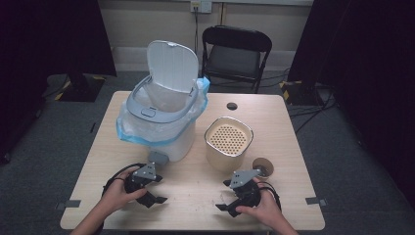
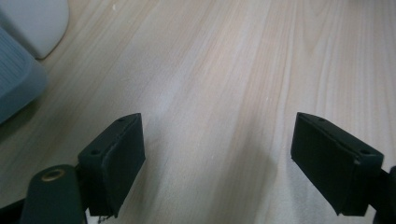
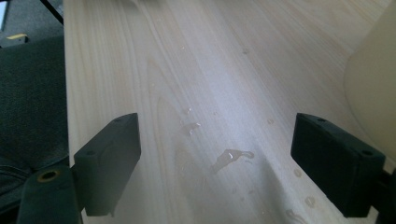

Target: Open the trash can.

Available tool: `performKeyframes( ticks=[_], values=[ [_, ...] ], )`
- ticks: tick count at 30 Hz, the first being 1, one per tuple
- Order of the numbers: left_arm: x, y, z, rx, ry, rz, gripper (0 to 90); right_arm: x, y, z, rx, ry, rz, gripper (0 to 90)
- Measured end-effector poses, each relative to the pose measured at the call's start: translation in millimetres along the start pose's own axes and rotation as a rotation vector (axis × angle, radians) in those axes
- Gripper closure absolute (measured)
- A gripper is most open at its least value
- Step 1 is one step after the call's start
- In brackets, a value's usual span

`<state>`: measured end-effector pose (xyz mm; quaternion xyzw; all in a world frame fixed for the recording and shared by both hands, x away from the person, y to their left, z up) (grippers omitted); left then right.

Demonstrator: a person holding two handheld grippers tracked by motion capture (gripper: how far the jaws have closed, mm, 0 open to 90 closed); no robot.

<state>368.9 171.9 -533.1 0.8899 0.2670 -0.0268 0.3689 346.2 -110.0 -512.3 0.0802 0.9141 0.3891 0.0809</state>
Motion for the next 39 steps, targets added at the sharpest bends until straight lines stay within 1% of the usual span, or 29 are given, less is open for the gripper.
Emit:
performKeyframes(
  ticks=[1, 2, 3, 4, 5, 7, 8, 11, 12, 13, 15, 16, 17, 19, 20, 22, 24, 26, 29, 31, 35, 37, 39],
  values=[
    [0.0, -0.3, 1.7, -0.012, 0.002, 0.007, 16.9, 0.1, -0.8, -1.8, 0.001, -0.002, 0.002, 15.3],
    [0.1, -0.4, 2.0, -0.012, 0.003, 0.012, 15.7, 0.2, -1.9, -3.3, -0.002, -0.003, 0.0, 15.4],
    [1.5, -0.7, 1.6, 0.003, 0.01, 0.032, 15.6, 0.1, -2.7, -4.4, -0.001, -0.003, 0.0, 15.4],
    [0.5, 0.0, 2.7, -0.011, -0.001, 0.03, 15.6, 0.1, -4.0, -6.5, 0.001, -0.006, 0.003, 15.4],
    [0.9, 0.2, 3.2, -0.014, 0.002, 0.042, 15.5, 0.0, -4.6, -7.3, -0.005, -0.002, 0.006, 15.6],
    [1.2, -0.4, 4.1, -0.022, 0.008, 0.053, 15.3, -0.5, -7.2, -10.0, -0.003, -0.006, 0.011, 15.6],
    [1.6, -0.7, 4.0, -0.021, 0.01, 0.068, 15.3, -0.4, -8.3, -11.0, -0.005, -0.004, 0.014, 15.8],
    [1.3, -2.6, 3.0, -0.008, 0.021, 0.094, 15.1, -0.5, -11.3, -14.6, 0.0, -0.011, 0.018, 15.7],
    [0.8, -3.1, 4.1, -0.017, 0.015, 0.11, 15.0, -0.4, -11.8, -15.8, -0.002, -0.011, 0.022, 15.7],
    [0.3, -3.8, 4.6, -0.025, 0.018, 0.12, 14.8, -0.5, -12.4, -17.3, 0.0, -0.016, 0.02, 15.7],
    [0.4, -4.3, 5.3, -0.035, 0.016, 0.123, 12.6, -0.2, -13.0, -19.2, -0.004, -0.016, 0.022, 15.7],
    [-0.6, -5.4, 6.1, -0.047, 0.006, 0.123, 11.4, -0.3, -13.4, -20.6, -0.006, -0.018, 0.022, 15.7],
    [0.0, -5.8, 5.4, -0.044, 0.011, 0.126, 11.1, -0.2, -13.8, -21.3, -0.005, -0.019, 0.022, 15.7],
    [-0.3, -7.3, 5.8, -0.061, 0.003, 0.117, 11.0, 0.2, -14.8, -22.5, -0.001, -0.019, 0.025, 15.8],
    [-0.1, -7.3, 6.1, -0.066, -0.001, 0.124, 10.5, 0.0, -15.6, -23.4, -0.002, -0.021, 0.023, 15.7],
    [-0.4, -7.9, 6.3, -0.07, -0.003, 0.124, 9.1, 0.3, -16.8, -25.1, -0.001, -0.024, 0.025, 15.7],
    [-0.2, -7.8, 6.3, -0.066, -0.003, 0.132, 8.7, 1.1, -18.3, -27.2, 0.0, -0.023, 0.026, 15.8],
    [-1.1, -8.2, 7.1, -0.058, -0.016, 0.136, 6.6, 1.3, -19.8, -28.8, 0.0, -0.029, 0.027, 15.8],
    [-1.7, -8.1, 7.3, -0.054, -0.021, 0.143, 5.0, 1.7, -23.4, -31.9, 0.003, -0.036, 0.03, 15.7],
    [-1.8, -8.1, 7.4, -0.055, -0.021, 0.143, 4.8, 2.6, -25.8, -34.5, 0.008, -0.036, 0.033, 15.8],
    [-1.8, -8.1, 7.4, -0.055, -0.021, 0.143, 4.8, 4.1, -28.6, -37.6, 0.001, -0.031, 0.04, 15.9],
    [-1.8, -8.1, 7.4, -0.055, -0.021, 0.143, 4.8, 4.8, -32.4, -40.5, 0.007, -0.038, 0.043, 16.1],
    [-1.6, -8.1, 7.3, -0.053, -0.02, 0.145, 4.8, 4.7, -35.0, -42.3, 0.002, -0.037, 0.05, 16.1]
  ],
)
Point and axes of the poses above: each handheld gripper's, and its own axes: z roughly forward along the jaws, y roughly out of its top, x roughly to its left, the point moved 6 cm from there along z, roughly forward along the jaws, and after that the axes turned 11 degrees about -z, right-handed, at the moved point
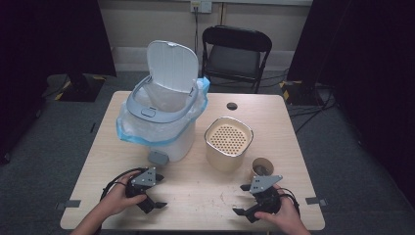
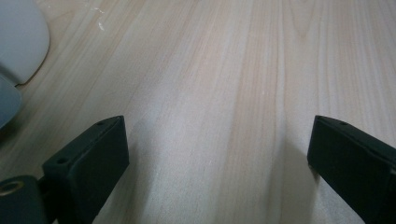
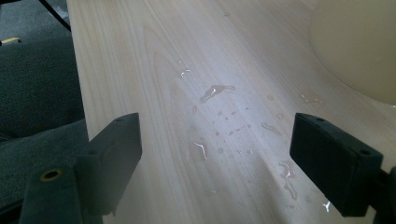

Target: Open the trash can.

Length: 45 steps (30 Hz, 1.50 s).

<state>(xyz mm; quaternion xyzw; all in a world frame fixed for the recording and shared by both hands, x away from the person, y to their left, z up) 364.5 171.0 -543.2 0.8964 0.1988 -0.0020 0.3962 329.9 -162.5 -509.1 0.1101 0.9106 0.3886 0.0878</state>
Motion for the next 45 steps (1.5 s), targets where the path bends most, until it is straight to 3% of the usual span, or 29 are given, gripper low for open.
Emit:
performKeyframes(
  ticks=[22, 28, 41, 45],
  values=[
    [-0.9, -0.3, 1.1, 0.011, -0.004, 0.01, 1.7, -5.0, -22.3, -28.4, 0.015, -0.041, 0.042, 16.8],
    [-0.7, -0.5, 1.0, 0.021, -0.006, 0.017, 1.1, -11.0, -28.8, -39.4, 0.042, -0.071, 0.052, 16.8],
    [-1.1, -0.6, 1.4, 0.022, -0.011, 0.019, 0.1, -28.2, -54.8, -54.1, 0.049, -0.168, 0.136, 16.8],
    [-1.0, -0.6, 1.4, 0.023, -0.012, 0.021, 0.1, -32.3, -58.4, -56.1, 0.058, -0.186, 0.14, 15.8]
  ],
)
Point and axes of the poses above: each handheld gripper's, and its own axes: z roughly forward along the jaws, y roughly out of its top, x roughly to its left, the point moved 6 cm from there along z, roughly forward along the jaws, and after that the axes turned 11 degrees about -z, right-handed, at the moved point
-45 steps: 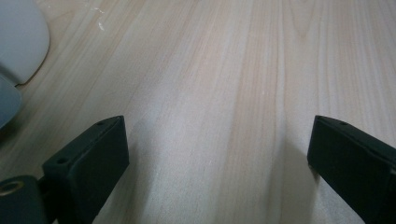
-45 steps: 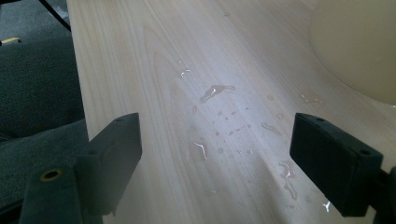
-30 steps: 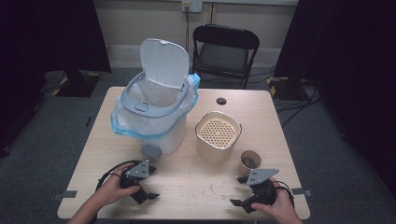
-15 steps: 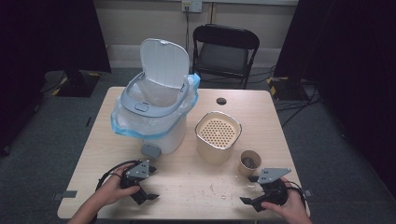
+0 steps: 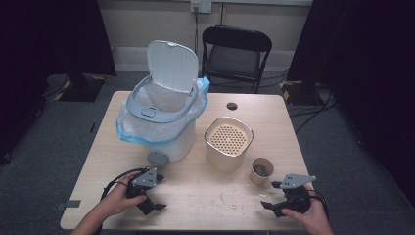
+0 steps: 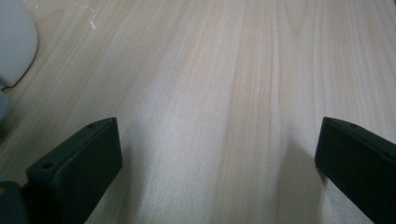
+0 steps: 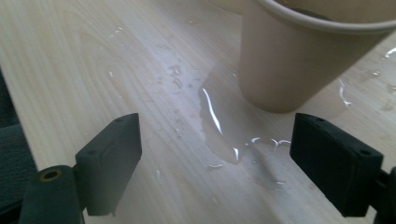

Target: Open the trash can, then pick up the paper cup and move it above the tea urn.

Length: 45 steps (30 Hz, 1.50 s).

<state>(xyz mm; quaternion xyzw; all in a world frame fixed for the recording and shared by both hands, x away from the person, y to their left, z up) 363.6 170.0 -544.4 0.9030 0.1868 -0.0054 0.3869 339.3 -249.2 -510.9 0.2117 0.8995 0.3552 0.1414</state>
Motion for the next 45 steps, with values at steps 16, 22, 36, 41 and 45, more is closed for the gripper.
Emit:
performKeyframes(
  ticks=[16, 22, 36, 41, 45],
  values=[
    [0.0, -0.1, -0.1, 0.001, 0.001, 0.0, 0.1, -21.4, 1.8, -0.1, -0.031, -0.062, 0.048, 16.3],
    [0.0, -0.1, -0.1, 0.001, 0.001, 0.0, 0.1, -27.2, 1.4, 3.7, -0.036, -0.064, 0.057, 16.5],
    [0.1, -0.3, -0.4, 0.005, 0.008, 0.0, 0.0, -36.0, 3.7, 10.8, -0.069, -0.075, 0.062, 17.0],
    [-0.2, -0.2, -0.4, 0.003, 0.005, -0.001, 0.0, -35.6, 6.5, 13.3, -0.073, -0.063, 0.061, 17.0],
    [-0.1, -0.2, -0.4, 0.004, 0.009, -0.001, 0.0, -37.6, 10.5, 17.1, -0.088, -0.07, 0.06, 16.6]
  ],
)
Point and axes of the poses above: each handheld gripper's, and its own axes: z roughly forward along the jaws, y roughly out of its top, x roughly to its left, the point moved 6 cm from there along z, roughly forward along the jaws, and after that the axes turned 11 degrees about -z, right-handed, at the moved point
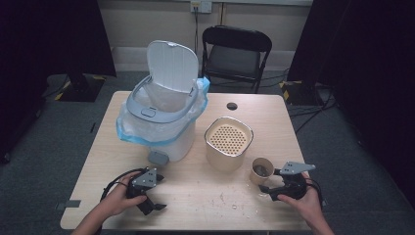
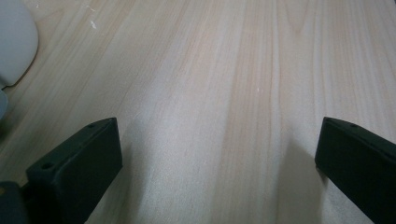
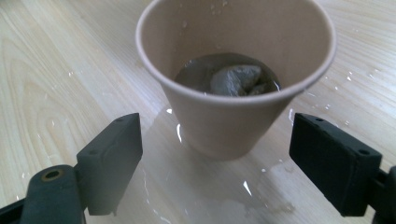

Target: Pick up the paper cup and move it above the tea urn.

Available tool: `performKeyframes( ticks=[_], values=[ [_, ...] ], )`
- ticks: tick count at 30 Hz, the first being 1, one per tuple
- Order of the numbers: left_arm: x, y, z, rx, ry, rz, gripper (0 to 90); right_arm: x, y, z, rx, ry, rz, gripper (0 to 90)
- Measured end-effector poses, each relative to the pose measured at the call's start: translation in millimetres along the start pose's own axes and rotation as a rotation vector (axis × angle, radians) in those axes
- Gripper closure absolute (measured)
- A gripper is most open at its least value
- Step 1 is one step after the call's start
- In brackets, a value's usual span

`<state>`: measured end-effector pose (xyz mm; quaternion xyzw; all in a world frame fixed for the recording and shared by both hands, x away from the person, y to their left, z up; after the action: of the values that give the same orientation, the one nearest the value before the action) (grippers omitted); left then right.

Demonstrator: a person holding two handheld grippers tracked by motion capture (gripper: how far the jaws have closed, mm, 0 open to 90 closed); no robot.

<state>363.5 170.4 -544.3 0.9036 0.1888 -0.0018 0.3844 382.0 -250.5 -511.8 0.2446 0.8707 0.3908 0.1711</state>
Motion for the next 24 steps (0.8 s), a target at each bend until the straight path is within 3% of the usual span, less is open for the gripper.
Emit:
performKeyframes(
  ticks=[12, 24],
  values=[
    [0.0, 0.0, 0.1, -0.001, 0.0, 0.0, 0.0, -8.3, 2.5, 15.5, -0.046, 0.007, 0.045, 20.5],
    [0.0, 0.0, 0.1, -0.002, -0.001, 0.0, 0.0, -8.7, 8.1, 24.4, -0.042, 0.017, 0.02, 26.4]
  ],
)
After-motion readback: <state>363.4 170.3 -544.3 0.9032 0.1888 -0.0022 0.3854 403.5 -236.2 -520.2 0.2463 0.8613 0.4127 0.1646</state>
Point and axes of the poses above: each handheld gripper's, and its own axes: z roughly forward along the jaws, y roughly out of its top, x roughly to its left, the point moved 6 cm from there along z, roughly forward along the jaws, and after that the axes turned 11 degrees about -z, right-handed, at the moved point
